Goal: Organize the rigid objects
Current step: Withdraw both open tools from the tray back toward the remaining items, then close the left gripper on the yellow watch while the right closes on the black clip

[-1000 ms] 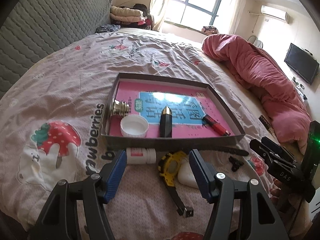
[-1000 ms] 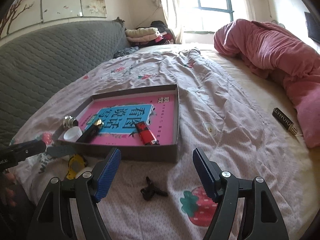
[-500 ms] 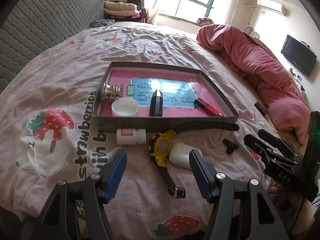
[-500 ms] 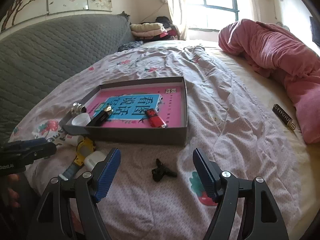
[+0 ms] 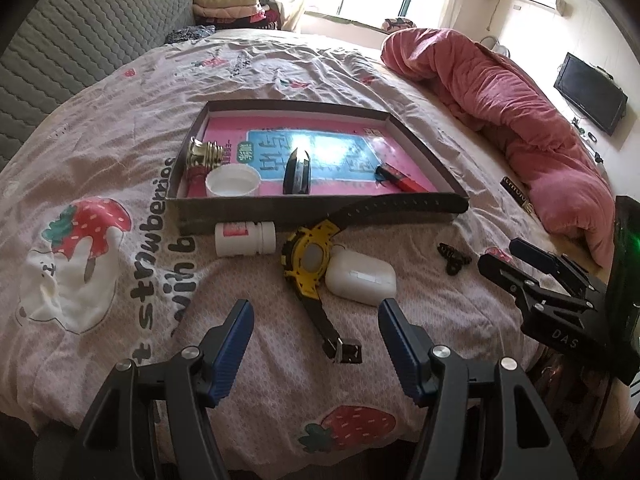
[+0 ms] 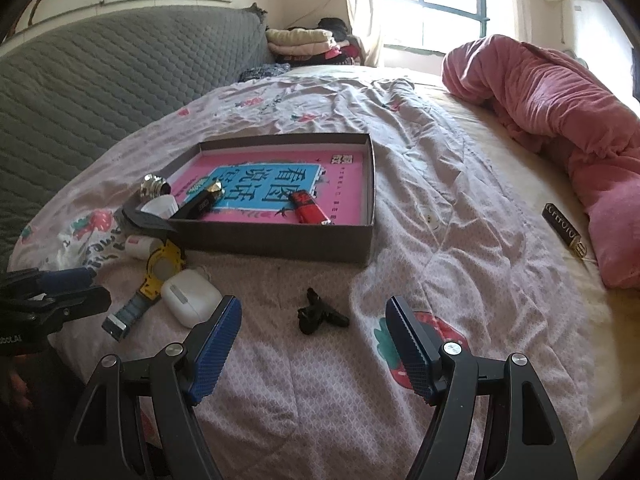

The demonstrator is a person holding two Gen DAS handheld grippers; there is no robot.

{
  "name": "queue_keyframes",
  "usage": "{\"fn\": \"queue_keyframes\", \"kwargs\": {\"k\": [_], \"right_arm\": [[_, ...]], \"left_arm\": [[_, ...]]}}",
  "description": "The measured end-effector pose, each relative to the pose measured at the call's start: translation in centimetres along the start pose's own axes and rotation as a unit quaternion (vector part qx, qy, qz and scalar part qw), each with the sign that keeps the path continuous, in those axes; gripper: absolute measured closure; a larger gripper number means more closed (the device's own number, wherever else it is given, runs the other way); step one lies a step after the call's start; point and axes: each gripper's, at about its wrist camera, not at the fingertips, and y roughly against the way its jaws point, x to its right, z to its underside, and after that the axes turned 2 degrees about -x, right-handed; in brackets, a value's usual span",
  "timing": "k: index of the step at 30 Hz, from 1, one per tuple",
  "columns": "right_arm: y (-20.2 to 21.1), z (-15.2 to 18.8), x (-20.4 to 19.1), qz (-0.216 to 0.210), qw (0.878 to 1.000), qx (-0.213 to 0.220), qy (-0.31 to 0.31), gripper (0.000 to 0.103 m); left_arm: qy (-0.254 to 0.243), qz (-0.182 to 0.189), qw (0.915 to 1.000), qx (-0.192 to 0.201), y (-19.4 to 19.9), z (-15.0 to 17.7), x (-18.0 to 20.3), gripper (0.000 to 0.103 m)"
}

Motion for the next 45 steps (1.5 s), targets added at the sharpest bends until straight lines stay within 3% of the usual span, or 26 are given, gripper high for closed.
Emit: {"fn": "queue_keyframes", "kwargs": {"k": [14, 22, 28, 36, 45], "right_arm": [[-1.1, 0.0, -1.8, -0.005, 0.999, -0.015, 0.045, 0.027], [-2.6, 0.0, -2.1, -0.009, 0.998, -0.028, 0.061, 0.027], [-3.3, -0.4, -1.3, -0.016, 0.998, -0.022, 0.054, 0.028], [-5.5, -0.7, 0.4, -0.018, 0.997, -0.052, 0.045, 0.048], [-7.1, -0.5, 0.1, -0.03, 0.994, -0.077, 0.071, 0.058]], "left_arm": [[0.01, 0.012, 0.9996, -0.023, -2.1, 0.2, 0.0, 0.039], [-0.001, 0.019, 0.9992, -0.034, -3.7, 0.0, 0.7, 0.071], [0.018, 0.019, 0.9983, -0.052, -5.3, 0.2, -0.4, 0.081], [0.028, 0.031, 0.9981, -0.047, -6.0, -0.2, -0.9, 0.082], [0.038, 0.039, 0.9975, -0.045, -6.8, -0.7, -1.5, 0.082]]}}
